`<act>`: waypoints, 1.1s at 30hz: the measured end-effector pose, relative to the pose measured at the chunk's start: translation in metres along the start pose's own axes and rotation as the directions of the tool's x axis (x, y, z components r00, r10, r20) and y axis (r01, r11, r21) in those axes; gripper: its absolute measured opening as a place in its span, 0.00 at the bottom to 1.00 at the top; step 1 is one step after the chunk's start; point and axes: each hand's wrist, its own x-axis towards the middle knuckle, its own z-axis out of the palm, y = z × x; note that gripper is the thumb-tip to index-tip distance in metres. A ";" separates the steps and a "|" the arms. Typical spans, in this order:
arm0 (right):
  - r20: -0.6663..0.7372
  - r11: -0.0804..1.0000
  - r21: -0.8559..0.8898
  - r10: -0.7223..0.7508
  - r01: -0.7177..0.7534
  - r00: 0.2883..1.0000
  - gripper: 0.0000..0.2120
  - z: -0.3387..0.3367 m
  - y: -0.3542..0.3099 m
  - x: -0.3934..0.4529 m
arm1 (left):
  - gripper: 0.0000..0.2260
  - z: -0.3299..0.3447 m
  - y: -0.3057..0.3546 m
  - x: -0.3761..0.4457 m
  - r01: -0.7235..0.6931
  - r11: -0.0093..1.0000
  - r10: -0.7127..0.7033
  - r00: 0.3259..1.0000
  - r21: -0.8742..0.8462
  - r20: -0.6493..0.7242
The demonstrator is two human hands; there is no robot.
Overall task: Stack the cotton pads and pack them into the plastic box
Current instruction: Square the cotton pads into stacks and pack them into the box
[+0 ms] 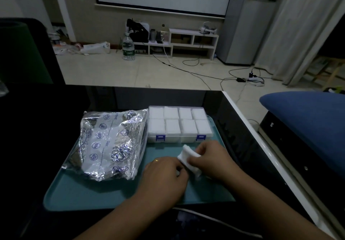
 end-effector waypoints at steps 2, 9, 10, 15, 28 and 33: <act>0.014 0.964 0.264 0.016 -0.019 1.000 0.10 -0.007 -0.006 -0.004 | 0.11 -0.005 0.001 0.005 0.129 0.956 -0.149 0.987 -0.263 -0.058; 0.214 0.658 0.745 -0.083 -0.108 0.973 0.03 -0.006 -0.024 -0.025 | 0.17 -0.030 0.023 0.003 0.406 -0.001 -0.219 0.892 -0.914 0.396; 0.201 0.696 0.714 -0.100 -0.075 0.975 0.04 -0.006 -0.025 -0.027 | 0.16 -0.031 0.023 0.002 0.389 -0.020 -0.211 0.899 -0.921 0.385; 0.163 0.937 0.349 -0.092 0.030 0.982 0.17 -0.043 -0.010 -0.009 | 0.09 -0.035 0.017 0.002 0.310 -0.054 -0.341 0.888 -0.949 0.309; 0.205 0.813 -0.572 0.012 0.110 0.979 0.10 -0.041 0.012 -0.006 | 0.07 -0.022 0.003 0.000 0.319 0.344 -0.289 0.931 -0.883 0.223; 0.251 0.964 -0.258 0.011 0.056 0.968 0.15 -0.046 0.017 0.000 | 0.06 -0.020 -0.003 0.003 0.285 0.385 -0.329 0.931 -0.878 0.158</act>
